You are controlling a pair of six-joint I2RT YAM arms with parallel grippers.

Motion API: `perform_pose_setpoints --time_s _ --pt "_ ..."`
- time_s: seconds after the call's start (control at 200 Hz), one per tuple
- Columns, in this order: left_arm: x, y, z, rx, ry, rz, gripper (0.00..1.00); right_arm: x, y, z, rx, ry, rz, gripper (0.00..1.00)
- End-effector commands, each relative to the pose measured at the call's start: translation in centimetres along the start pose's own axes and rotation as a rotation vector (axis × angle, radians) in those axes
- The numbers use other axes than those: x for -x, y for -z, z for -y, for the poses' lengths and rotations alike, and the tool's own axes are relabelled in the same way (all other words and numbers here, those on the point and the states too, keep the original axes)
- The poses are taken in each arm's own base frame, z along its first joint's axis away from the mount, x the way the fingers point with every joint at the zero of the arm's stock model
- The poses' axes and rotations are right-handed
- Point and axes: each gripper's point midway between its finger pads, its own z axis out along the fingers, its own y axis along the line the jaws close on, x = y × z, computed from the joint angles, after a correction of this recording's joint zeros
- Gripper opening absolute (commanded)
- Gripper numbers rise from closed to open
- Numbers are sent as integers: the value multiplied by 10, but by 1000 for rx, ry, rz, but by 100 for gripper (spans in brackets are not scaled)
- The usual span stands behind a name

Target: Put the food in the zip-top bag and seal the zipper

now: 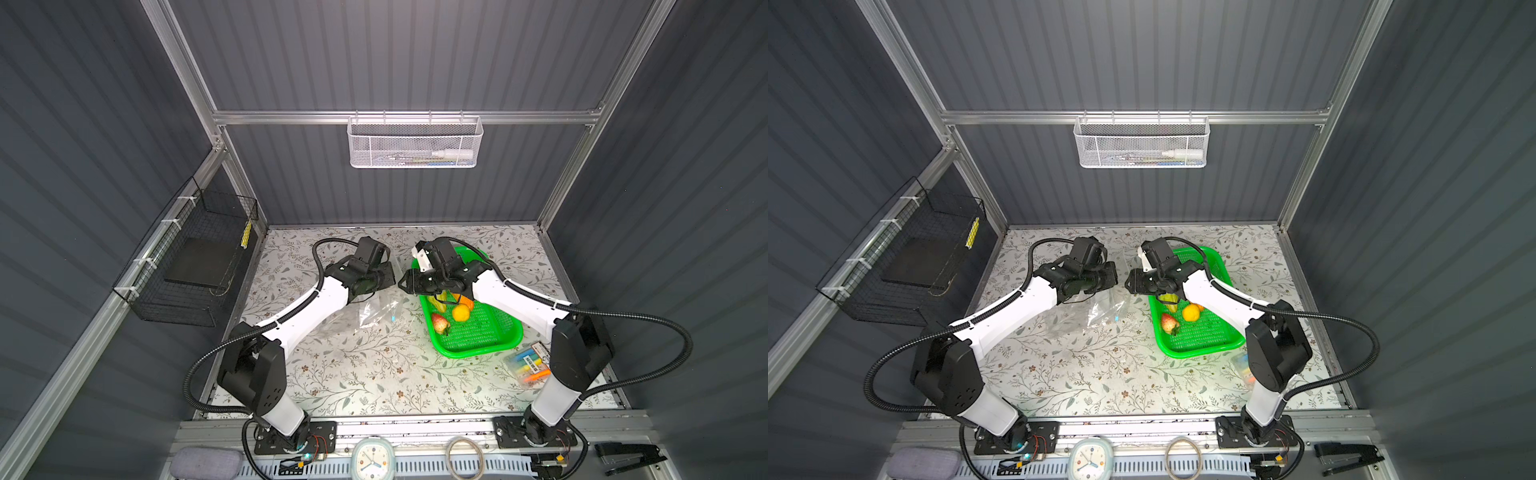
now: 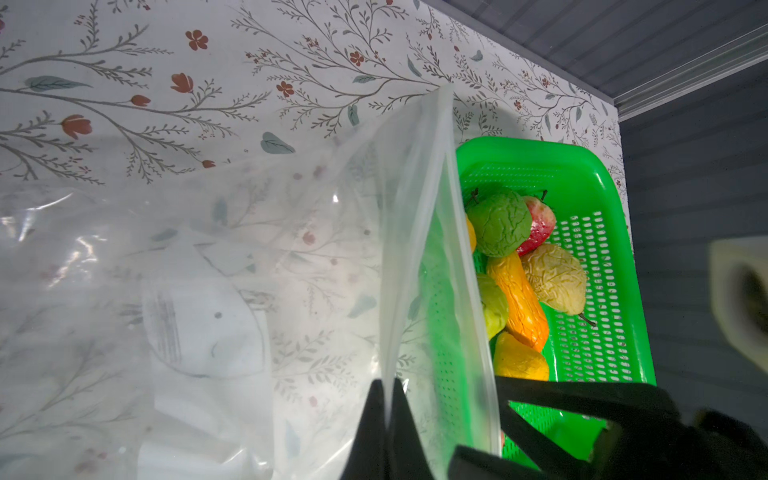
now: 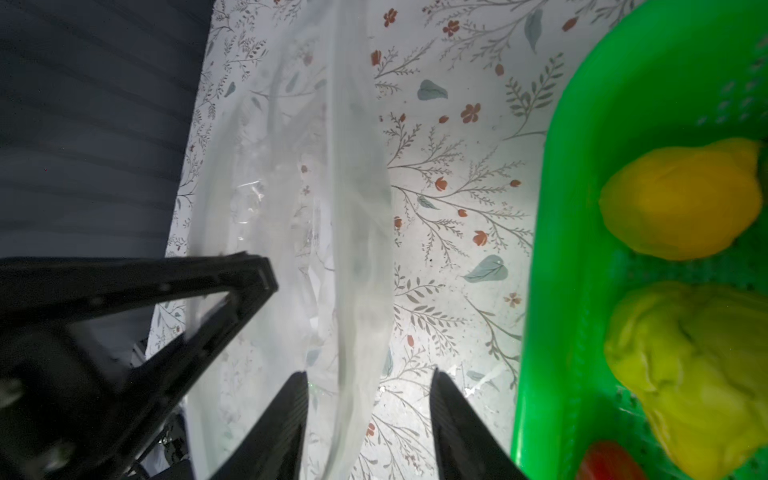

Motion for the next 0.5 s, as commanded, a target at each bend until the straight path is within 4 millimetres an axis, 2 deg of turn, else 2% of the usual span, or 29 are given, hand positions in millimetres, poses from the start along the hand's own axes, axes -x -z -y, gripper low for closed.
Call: perform_pose_setpoints --time_s 0.0,0.07,0.15,0.285,0.495 --pt "0 10 6 -27 -1 14 0 12 7 1 -38 15 44 27" --pt "-1 12 3 -14 -2 19 0 12 9 7 -63 16 57 13" --pt "-2 15 -1 -1 -6 21 0 12 10 15 -91 15 70 5" --pt "-7 24 -10 16 0 36 0 7 4 30 -136 11 66 2" --pt "-16 34 -18 5 27 49 0 -5 -6 35 -134 11 32 2"
